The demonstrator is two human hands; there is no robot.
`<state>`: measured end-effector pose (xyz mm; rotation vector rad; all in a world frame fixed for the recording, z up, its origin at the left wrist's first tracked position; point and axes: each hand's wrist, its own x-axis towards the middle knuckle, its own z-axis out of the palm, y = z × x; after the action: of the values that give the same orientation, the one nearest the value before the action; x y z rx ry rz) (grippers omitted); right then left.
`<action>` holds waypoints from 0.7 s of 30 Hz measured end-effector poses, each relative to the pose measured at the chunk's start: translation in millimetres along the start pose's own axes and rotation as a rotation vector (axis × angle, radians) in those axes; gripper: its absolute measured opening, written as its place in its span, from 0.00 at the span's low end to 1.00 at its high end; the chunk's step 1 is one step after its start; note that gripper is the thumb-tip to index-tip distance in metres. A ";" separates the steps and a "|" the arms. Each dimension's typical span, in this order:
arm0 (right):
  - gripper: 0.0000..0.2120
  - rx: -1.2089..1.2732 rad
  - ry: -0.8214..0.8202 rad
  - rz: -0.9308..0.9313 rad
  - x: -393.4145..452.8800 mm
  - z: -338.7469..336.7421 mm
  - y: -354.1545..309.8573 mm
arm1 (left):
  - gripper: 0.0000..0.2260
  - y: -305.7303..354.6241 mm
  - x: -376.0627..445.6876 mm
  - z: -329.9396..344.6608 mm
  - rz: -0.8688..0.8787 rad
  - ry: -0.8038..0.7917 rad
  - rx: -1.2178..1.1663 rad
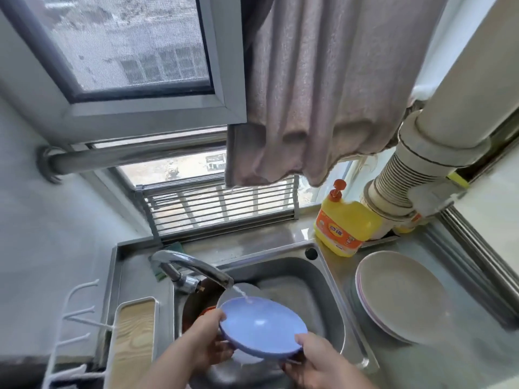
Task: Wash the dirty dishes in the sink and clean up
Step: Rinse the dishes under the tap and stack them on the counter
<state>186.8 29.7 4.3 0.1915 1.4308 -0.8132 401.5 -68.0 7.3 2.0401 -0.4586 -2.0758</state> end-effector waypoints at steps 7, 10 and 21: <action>0.19 -0.121 -0.162 -0.056 -22.0 36.6 -1.2 | 0.14 10.1 -31.4 -23.5 0.186 -0.028 -0.006; 0.17 -0.101 -0.123 -0.048 -13.8 44.9 -2.2 | 0.24 9.6 -31.5 -34.0 0.209 -0.020 -0.045; 0.13 -0.032 -0.087 -0.175 -17.4 43.0 -40.5 | 0.21 -14.0 -13.2 -8.4 0.151 0.012 -0.335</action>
<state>198.2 -17.7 41.8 0.0057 1.3906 -0.9294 411.4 -51.0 14.7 1.7672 -0.2343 -1.9018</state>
